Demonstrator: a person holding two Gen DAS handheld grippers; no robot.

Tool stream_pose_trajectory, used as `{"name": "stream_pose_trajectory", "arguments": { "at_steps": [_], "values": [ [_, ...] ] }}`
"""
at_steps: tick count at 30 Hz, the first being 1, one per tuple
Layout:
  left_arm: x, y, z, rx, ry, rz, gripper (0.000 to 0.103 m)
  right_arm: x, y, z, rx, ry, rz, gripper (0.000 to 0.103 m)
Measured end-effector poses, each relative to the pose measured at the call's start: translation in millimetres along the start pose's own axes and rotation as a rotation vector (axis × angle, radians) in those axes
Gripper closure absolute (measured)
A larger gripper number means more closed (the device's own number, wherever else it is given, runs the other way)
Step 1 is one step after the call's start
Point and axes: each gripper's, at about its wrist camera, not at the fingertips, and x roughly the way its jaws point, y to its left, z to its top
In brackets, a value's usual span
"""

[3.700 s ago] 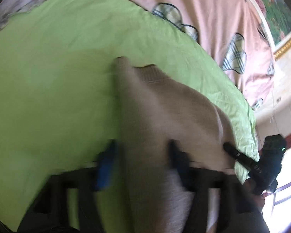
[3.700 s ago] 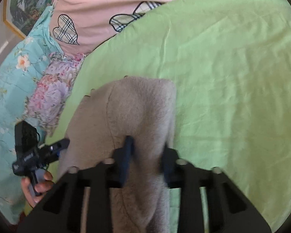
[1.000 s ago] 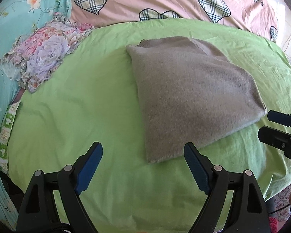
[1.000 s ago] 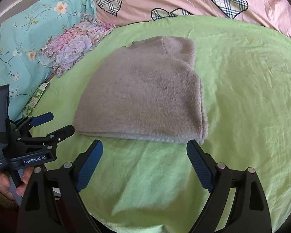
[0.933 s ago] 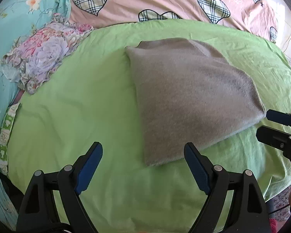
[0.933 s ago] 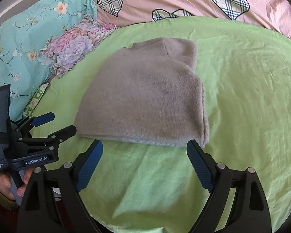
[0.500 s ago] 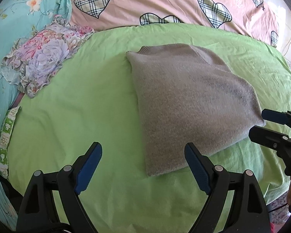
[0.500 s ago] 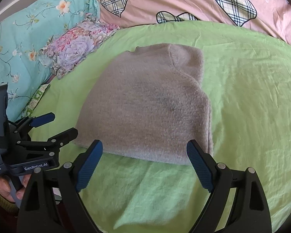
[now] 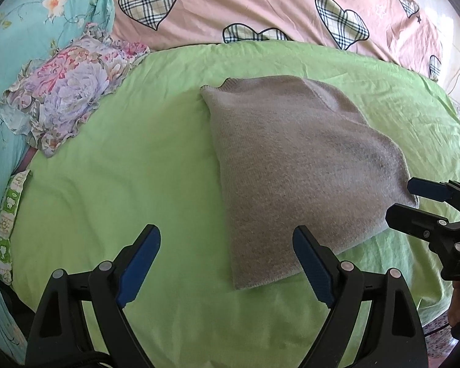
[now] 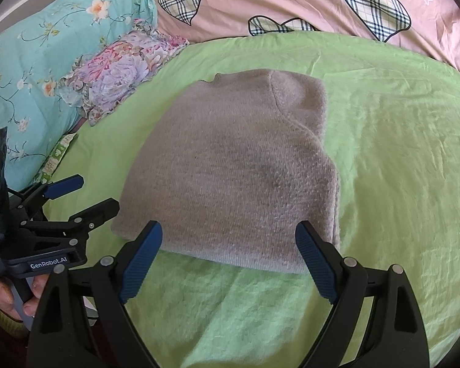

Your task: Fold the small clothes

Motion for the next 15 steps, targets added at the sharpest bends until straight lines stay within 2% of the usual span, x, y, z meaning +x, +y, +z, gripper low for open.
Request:
{"name": "stream_pose_trajectory", "arguments": {
  "at_steps": [15],
  "values": [
    [-1.9, -1.0, 2.9, -0.005, -0.004, -0.007, 0.014, 4.9, 3.3, 5.5, 0.0, 0.006, 0.007, 0.014]
  ]
}}
